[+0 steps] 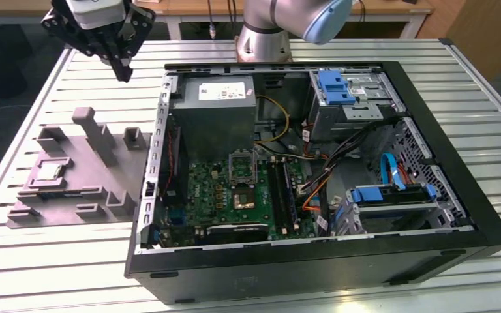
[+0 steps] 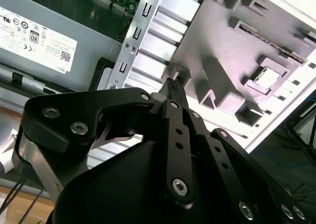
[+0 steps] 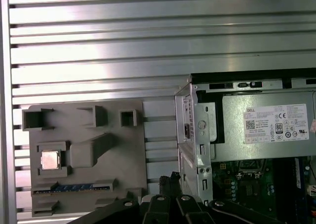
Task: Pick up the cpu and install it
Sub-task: 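Reach for the cpu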
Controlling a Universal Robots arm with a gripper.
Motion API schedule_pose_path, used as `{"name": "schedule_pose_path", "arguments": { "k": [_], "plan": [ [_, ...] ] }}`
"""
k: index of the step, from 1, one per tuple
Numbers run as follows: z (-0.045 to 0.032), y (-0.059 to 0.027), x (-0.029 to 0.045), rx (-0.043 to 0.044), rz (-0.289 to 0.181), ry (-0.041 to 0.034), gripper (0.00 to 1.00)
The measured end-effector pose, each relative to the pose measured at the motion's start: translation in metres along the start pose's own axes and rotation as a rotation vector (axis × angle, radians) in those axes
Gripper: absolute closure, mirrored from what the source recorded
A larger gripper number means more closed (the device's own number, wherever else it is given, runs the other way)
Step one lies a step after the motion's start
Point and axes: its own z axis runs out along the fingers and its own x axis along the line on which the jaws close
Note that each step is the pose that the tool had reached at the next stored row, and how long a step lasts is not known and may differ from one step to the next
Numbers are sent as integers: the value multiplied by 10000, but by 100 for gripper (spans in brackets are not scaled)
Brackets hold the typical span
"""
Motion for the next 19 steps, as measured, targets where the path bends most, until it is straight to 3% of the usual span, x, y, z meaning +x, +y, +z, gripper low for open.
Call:
{"name": "schedule_pose_path", "arguments": {
  "k": [19],
  "plan": [
    [-3,-8,108,0,1,0,89]
  ]
}}
